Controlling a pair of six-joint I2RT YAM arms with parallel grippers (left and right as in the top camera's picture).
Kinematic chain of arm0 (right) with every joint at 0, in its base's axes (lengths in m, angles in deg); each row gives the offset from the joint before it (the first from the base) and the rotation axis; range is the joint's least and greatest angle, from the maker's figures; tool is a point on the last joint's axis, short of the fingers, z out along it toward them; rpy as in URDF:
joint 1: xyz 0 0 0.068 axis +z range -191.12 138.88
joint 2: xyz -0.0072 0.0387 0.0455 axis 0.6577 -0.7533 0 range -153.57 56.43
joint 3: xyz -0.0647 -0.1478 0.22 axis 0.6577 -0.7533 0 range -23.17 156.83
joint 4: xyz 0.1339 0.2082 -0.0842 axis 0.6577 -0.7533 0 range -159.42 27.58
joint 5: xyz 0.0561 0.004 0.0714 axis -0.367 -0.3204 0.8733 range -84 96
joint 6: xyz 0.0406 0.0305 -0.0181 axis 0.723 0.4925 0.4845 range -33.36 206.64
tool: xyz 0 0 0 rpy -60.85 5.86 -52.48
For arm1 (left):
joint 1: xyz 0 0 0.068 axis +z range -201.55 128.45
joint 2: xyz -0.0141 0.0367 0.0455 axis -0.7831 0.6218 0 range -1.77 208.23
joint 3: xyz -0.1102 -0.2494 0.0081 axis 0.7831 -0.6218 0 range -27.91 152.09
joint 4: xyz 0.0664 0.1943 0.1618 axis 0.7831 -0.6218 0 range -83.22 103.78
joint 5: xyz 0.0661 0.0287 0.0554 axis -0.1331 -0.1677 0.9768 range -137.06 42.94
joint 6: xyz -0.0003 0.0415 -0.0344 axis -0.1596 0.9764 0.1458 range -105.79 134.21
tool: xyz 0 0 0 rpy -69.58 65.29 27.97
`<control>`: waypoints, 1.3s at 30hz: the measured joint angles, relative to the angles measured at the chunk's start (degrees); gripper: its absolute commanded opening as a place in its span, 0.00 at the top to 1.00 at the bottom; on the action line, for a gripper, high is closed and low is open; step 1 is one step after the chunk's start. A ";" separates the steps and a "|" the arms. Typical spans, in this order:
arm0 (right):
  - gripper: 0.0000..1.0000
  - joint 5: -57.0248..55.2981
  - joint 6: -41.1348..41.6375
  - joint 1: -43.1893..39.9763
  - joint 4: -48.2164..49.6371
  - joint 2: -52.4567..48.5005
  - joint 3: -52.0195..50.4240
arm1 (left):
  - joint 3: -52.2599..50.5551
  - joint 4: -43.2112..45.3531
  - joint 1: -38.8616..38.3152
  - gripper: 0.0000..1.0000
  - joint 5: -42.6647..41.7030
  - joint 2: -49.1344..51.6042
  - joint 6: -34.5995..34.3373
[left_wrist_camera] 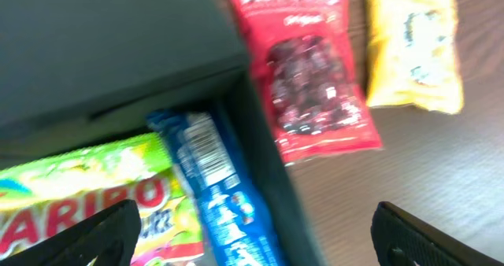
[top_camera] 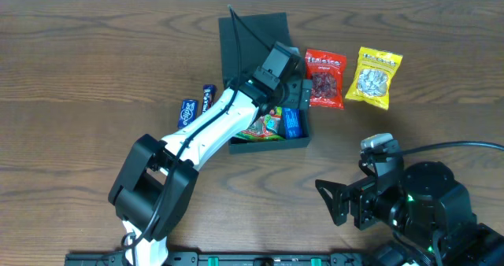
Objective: Pack container
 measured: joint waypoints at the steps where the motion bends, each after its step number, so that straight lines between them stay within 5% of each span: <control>1: 0.01 0.00 -0.09 0.00 -0.09 0.00 0.00 | 0.68 -0.61 0.00 0.05 -0.55 0.00 0.00; 6: 0.01 -0.02 -0.35 0.00 -0.90 0.00 0.00 | 5.97 -13.38 0.13 0.05 -0.15 -0.42 0.04; 10: 0.01 -0.04 -0.37 0.00 -1.27 0.00 0.00 | 8.20 -24.98 2.16 0.05 9.16 -5.25 0.31; 19: 0.01 -0.17 -0.37 0.00 -1.25 0.00 0.00 | 9.68 -37.73 12.15 0.05 19.32 -14.10 3.21; 30: 0.01 -15.45 6.12 -0.63 5.60 -11.54 0.15 | 9.68 -42.10 13.86 0.05 17.59 -14.71 4.26; 39: 0.01 -12.52 6.32 -14.14 21.97 -29.79 0.17 | 9.68 -43.06 13.86 0.05 15.43 -15.04 4.70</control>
